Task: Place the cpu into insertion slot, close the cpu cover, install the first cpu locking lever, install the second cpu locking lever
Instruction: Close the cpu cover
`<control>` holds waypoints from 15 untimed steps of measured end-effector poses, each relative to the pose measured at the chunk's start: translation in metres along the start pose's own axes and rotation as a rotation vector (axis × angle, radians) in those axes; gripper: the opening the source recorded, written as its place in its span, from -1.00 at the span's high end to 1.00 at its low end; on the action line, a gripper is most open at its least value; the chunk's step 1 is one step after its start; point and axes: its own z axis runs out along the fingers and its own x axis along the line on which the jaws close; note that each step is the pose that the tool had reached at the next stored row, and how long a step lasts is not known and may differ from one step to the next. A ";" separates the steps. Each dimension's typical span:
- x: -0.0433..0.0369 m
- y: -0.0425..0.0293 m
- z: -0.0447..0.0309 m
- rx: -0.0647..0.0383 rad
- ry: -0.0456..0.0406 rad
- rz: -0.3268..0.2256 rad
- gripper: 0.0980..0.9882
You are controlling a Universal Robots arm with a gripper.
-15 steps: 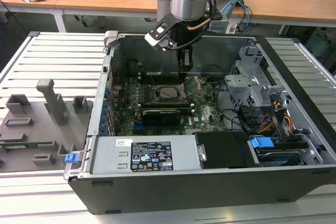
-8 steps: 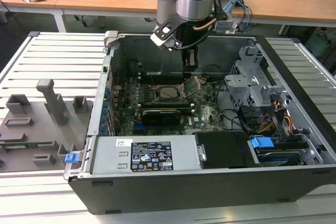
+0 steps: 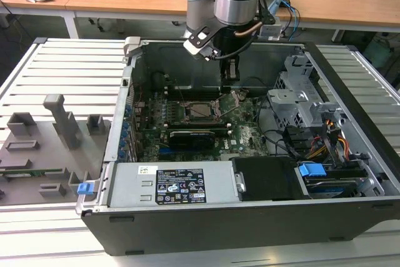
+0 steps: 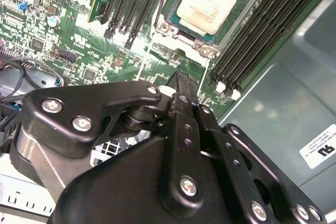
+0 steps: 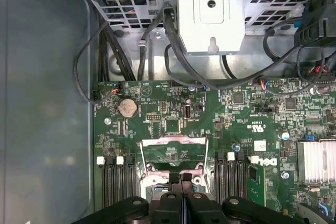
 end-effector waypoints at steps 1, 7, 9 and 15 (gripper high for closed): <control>0.0000 0.0008 0.0001 0.000 0.0000 0.000 0.97; 0.0003 0.0086 0.0005 0.000 0.0001 0.000 0.97; 0.0004 0.0130 0.0008 0.000 0.0001 0.000 0.97; 0.0007 0.0212 0.0014 0.002 0.0001 0.000 0.97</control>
